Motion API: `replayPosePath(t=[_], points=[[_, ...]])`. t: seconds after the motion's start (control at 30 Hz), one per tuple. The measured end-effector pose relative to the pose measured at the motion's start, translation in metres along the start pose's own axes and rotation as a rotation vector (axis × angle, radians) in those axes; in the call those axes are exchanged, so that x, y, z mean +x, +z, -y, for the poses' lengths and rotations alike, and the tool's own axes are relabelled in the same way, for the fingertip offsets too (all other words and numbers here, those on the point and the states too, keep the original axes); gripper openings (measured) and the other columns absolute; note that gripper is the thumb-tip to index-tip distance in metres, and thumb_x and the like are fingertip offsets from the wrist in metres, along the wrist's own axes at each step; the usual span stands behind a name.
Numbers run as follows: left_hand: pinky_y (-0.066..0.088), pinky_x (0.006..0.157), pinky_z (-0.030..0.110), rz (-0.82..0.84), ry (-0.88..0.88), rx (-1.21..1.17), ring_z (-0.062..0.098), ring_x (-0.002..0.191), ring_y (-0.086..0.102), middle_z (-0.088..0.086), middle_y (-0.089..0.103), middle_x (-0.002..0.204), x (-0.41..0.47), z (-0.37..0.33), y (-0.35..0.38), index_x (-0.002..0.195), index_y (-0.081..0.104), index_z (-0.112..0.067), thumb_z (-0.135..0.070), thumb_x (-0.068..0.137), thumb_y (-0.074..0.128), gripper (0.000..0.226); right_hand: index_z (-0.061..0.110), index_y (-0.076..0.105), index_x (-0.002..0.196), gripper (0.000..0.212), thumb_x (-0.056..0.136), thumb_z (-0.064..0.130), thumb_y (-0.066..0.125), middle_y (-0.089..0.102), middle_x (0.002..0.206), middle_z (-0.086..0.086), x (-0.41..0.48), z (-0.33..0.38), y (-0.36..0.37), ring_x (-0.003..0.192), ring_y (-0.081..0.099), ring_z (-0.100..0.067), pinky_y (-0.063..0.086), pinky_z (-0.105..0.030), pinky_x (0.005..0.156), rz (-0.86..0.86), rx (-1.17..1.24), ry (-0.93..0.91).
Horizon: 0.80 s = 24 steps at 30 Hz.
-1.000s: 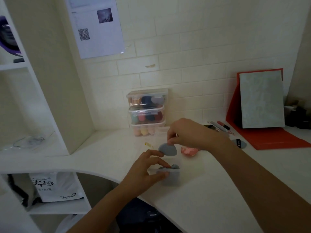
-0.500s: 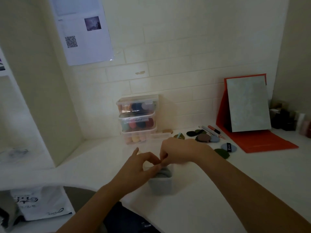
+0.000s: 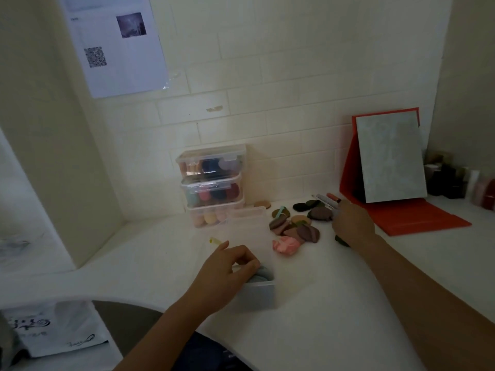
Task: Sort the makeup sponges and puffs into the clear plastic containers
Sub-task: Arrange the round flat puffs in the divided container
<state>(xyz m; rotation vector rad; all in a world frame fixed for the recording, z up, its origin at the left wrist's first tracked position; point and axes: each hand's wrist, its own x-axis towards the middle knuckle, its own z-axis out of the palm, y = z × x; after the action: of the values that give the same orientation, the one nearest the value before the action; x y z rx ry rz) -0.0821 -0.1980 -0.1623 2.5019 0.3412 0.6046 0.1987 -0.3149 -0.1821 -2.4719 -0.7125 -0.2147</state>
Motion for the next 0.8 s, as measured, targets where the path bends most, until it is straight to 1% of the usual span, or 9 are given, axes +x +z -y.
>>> replayPosePath(t=[0.1, 0.2, 0.27, 0.33, 0.47, 0.57, 0.67, 0.73, 0.8], points=[[0.001, 0.088, -0.012, -0.015, 0.007, 0.005, -0.026, 0.09, 0.045, -0.014, 0.064, 0.08, 0.001, 0.004, 0.001, 0.081, 0.061, -0.029, -0.028, 0.093, 0.051, 0.016, 0.005, 0.051, 0.125, 0.033, 0.094, 0.013, 0.048, 0.063, 0.108, -0.017, 0.003, -0.015, 0.011, 0.097, 0.059, -0.031, 0.045, -0.035, 0.079, -0.039, -0.05, 0.032], [0.001, 0.089, -0.011, -0.014, 0.021, 0.008, -0.019, 0.095, 0.047, -0.028, 0.057, 0.093, 0.001, 0.005, 0.001, 0.081, 0.061, -0.031, -0.029, 0.093, 0.05, 0.017, 0.014, 0.051, 0.131, 0.035, 0.1, 0.021, 0.038, 0.063, 0.118, -0.011, 0.003, -0.018, 0.016, 0.103, 0.059, -0.027, 0.04, -0.034, 0.091, 0.025, -0.149, -0.035], [0.002, 0.09, -0.011, -0.014, 0.014, 0.0, -0.019, 0.095, 0.047, -0.019, 0.062, 0.086, 0.002, 0.005, 0.002, 0.082, 0.061, -0.03, -0.029, 0.093, 0.05, 0.016, 0.027, 0.047, 0.137, 0.038, 0.1, 0.028, 0.038, 0.059, 0.127, -0.007, 0.005, -0.02, 0.019, 0.11, 0.057, -0.027, 0.04, -0.035, 0.095, 0.074, -0.167, -0.034], [0.006, 0.095, -0.005, -0.019, 0.013, -0.003, -0.012, 0.096, 0.05, -0.014, 0.063, 0.079, 0.002, 0.005, 0.001, 0.082, 0.061, -0.031, -0.029, 0.094, 0.049, 0.017, 0.03, 0.052, 0.134, 0.036, 0.099, 0.027, 0.042, 0.061, 0.125, -0.008, 0.005, -0.02, 0.019, 0.108, 0.058, -0.029, 0.042, -0.037, 0.094, 0.068, -0.112, -0.027], [0.007, 0.098, 0.0, -0.019, 0.011, -0.008, -0.008, 0.096, 0.052, -0.013, 0.063, 0.079, 0.001, 0.004, 0.001, 0.08, 0.059, -0.033, -0.029, 0.094, 0.05, 0.017, 0.005, 0.072, 0.105, 0.02, 0.09, 0.011, 0.06, 0.07, 0.1, -0.012, 0.005, -0.016, 0.015, 0.095, 0.063, -0.027, 0.04, -0.026, 0.072, -0.009, 0.223, 0.038], [0.006, 0.105, 0.005, -0.011, 0.006, -0.013, -0.005, 0.092, 0.054, -0.013, 0.063, 0.078, 0.001, 0.003, 0.001, 0.079, 0.059, -0.033, -0.029, 0.093, 0.05, 0.017, 0.0, 0.074, 0.091, 0.011, 0.081, 0.003, 0.069, 0.07, 0.092, -0.009, 0.004, -0.011, 0.011, 0.094, 0.064, -0.025, 0.043, -0.026, 0.076, 0.001, 0.359, 0.074], [0.005, 0.101, 0.002, -0.002, 0.004, -0.012, -0.011, 0.093, 0.052, -0.013, 0.063, 0.079, 0.0, 0.002, 0.0, 0.078, 0.059, -0.033, -0.028, 0.093, 0.051, 0.018, 0.0, 0.07, 0.092, 0.018, 0.075, -0.002, 0.073, 0.063, 0.097, -0.003, 0.005, -0.005, 0.004, 0.095, 0.059, -0.02, 0.045, -0.028, 0.086, -0.016, 0.429, 0.075], [0.005, 0.094, -0.006, 0.003, -0.001, -0.017, -0.02, 0.091, 0.048, -0.012, 0.064, 0.082, -0.001, 0.0, -0.001, 0.079, 0.06, -0.031, -0.027, 0.093, 0.051, 0.017, 0.0, 0.066, 0.099, 0.027, 0.074, -0.004, 0.073, 0.06, 0.1, -0.005, 0.008, 0.001, -0.004, 0.093, 0.055, -0.019, 0.045, -0.03, 0.085, -0.042, 0.506, 0.066], [0.005, 0.094, -0.007, 0.007, -0.003, -0.023, -0.017, 0.091, 0.049, -0.012, 0.065, 0.082, -0.001, 0.002, -0.001, 0.08, 0.063, -0.028, -0.027, 0.093, 0.052, 0.016, 0.0, 0.066, 0.108, 0.033, 0.076, -0.004, 0.072, 0.064, 0.103, -0.011, 0.008, 0.015, -0.016, 0.091, 0.056, -0.018, 0.045, -0.028, 0.081, -0.003, 0.547, 0.028]])
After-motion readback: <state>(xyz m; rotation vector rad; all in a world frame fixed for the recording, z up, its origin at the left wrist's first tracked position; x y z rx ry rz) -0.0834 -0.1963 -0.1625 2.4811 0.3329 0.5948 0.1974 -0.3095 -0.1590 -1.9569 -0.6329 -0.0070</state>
